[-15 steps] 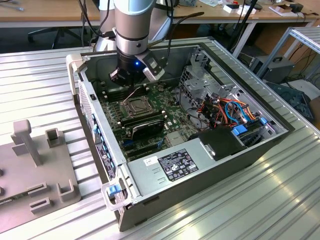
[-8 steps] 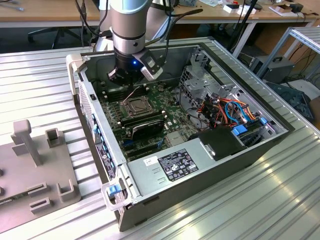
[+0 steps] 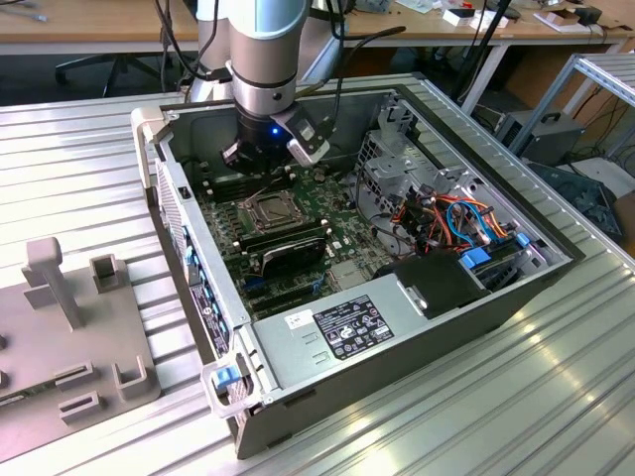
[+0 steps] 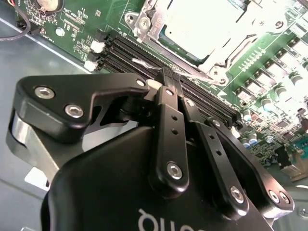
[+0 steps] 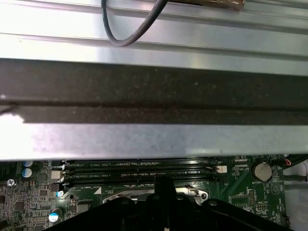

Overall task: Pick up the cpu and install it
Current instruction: 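Install the first cpu locking lever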

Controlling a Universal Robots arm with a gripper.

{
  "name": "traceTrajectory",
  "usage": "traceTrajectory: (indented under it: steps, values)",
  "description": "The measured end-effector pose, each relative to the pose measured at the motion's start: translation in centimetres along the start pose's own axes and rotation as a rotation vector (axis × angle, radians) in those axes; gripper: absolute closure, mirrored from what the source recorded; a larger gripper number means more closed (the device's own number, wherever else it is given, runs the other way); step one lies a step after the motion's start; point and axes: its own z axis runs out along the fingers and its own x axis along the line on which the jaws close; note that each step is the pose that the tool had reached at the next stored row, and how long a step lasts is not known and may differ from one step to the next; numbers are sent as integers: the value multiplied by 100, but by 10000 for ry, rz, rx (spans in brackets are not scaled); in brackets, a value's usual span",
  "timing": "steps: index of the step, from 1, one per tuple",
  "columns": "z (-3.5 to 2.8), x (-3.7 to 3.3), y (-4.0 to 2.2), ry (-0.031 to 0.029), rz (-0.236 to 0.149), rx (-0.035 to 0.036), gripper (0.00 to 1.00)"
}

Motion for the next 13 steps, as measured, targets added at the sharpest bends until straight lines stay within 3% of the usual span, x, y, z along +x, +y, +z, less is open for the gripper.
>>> traceTrajectory:
  steps: [13]
  values:
    - [63,-32,-8,0,0,0,89]
